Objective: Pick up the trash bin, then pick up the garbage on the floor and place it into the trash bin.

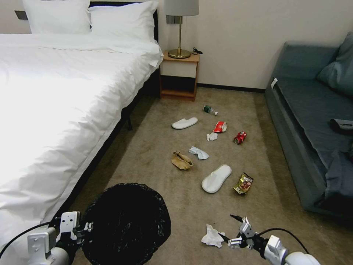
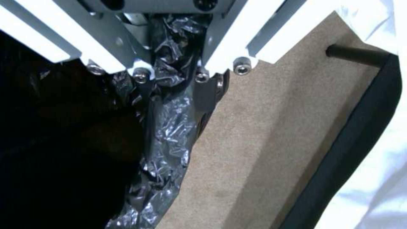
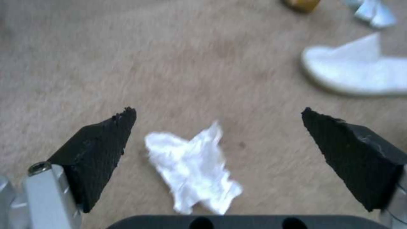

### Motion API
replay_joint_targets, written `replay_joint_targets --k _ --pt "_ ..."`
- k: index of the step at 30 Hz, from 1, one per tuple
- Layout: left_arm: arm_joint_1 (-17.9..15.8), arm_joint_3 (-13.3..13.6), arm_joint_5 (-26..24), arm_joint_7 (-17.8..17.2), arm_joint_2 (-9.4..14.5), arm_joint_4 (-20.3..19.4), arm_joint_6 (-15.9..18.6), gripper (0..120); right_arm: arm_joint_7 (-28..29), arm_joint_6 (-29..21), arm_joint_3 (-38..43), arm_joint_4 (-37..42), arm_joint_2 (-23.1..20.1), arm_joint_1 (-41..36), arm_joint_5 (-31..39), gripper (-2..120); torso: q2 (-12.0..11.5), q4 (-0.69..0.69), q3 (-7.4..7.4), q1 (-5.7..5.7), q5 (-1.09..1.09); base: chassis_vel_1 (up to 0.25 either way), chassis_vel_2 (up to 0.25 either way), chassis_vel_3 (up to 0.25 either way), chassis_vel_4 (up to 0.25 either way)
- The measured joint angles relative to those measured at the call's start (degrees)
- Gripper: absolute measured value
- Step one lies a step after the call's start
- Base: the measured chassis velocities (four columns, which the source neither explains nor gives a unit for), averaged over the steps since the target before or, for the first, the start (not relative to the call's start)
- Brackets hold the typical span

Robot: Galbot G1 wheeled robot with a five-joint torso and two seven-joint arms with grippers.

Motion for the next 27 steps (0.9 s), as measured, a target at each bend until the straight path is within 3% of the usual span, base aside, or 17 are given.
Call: replay_joint_targets --k 9,18,27 --pt "0.6 0.1 1.0 0.3 -0.7 0.0 0.0 2 -0.6 1.8 -0.1 -4.9 3.1 0.2 -2.1 100 0.0 0.00 0.00 0.00 0.00 0.000 0.000 0.000 0.000" --pt "1.2 0.2 2.3 0.7 -1.1 0.0 0.0 2 -1.3 4.2 1.4 -11.2 9.4 2.6 -4.8 100 0.0 0.00 0.00 0.00 0.00 0.000 0.000 0.000 0.000" --pt "1.1 0.2 2.2 0.9 -1.0 0.0 0.0 2 -1.3 4.5 1.7 -14.3 11.2 5.1 -5.1 100 0.0 0.00 0.00 0.00 -0.01 0.000 0.000 0.000 0.000"
